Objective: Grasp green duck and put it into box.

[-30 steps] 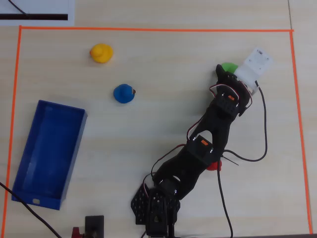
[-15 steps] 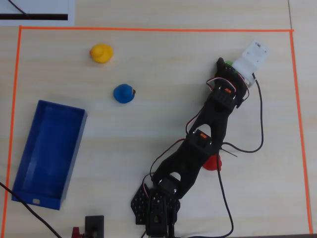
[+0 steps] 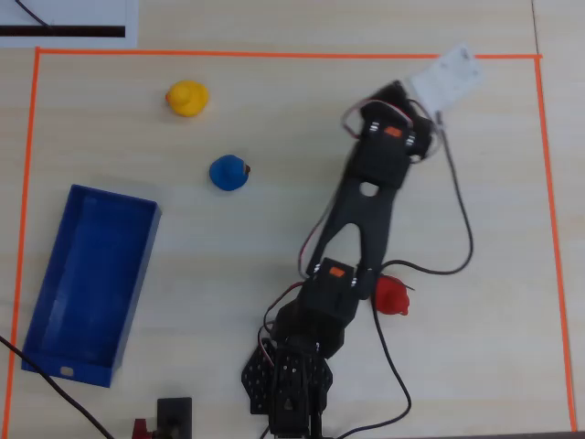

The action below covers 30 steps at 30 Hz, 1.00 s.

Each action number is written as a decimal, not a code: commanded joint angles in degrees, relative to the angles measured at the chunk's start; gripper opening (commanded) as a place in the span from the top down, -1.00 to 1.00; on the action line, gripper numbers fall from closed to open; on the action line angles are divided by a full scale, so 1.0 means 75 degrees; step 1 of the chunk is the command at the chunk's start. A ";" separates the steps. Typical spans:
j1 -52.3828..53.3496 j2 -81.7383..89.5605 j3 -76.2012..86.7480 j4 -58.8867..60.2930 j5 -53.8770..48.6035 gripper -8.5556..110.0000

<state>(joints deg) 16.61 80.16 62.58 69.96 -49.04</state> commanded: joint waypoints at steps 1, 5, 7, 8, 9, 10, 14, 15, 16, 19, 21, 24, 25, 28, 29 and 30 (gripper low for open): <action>-0.3609 0.1594 -0.0949 0.3117 0.1770 0.86; -0.6844 0.1652 -0.0656 0.3809 0.3270 0.86; -0.8121 0.1336 -0.0258 0.3785 0.3797 0.86; -0.8625 0.1148 -0.0070 0.3703 0.3973 0.86; -0.9035 0.1008 0.0187 0.3492 0.4066 0.86; -0.9352 0.0879 0.0398 0.3328 0.4066 0.86; -0.9750 0.0539 0.0703 0.2918 0.3984 0.86; -0.9797 0.0527 0.0750 0.2859 0.3949 0.86; -0.9867 0.0563 0.0832 0.2754 0.3902 0.86; -1.0184 0.0738 0.1254 0.2262 0.3832 0.86; -1.0359 0.0738 0.1430 0.1980 0.3785 0.86; -1.0477 0.0539 0.1594 0.1594 0.3680 0.84; -1.0512 0.0480 0.1711 0.1465 0.3645 0.80; -1.0594 0.0410 0.2168 0.1172 0.3363 0.38; -1.0594 0.0410 0.2320 0.1137 0.3234 0.24; -1.0570 0.0457 0.2484 0.1078 0.3094 0.17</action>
<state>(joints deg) -62.31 82.62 79.19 79.72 -23.12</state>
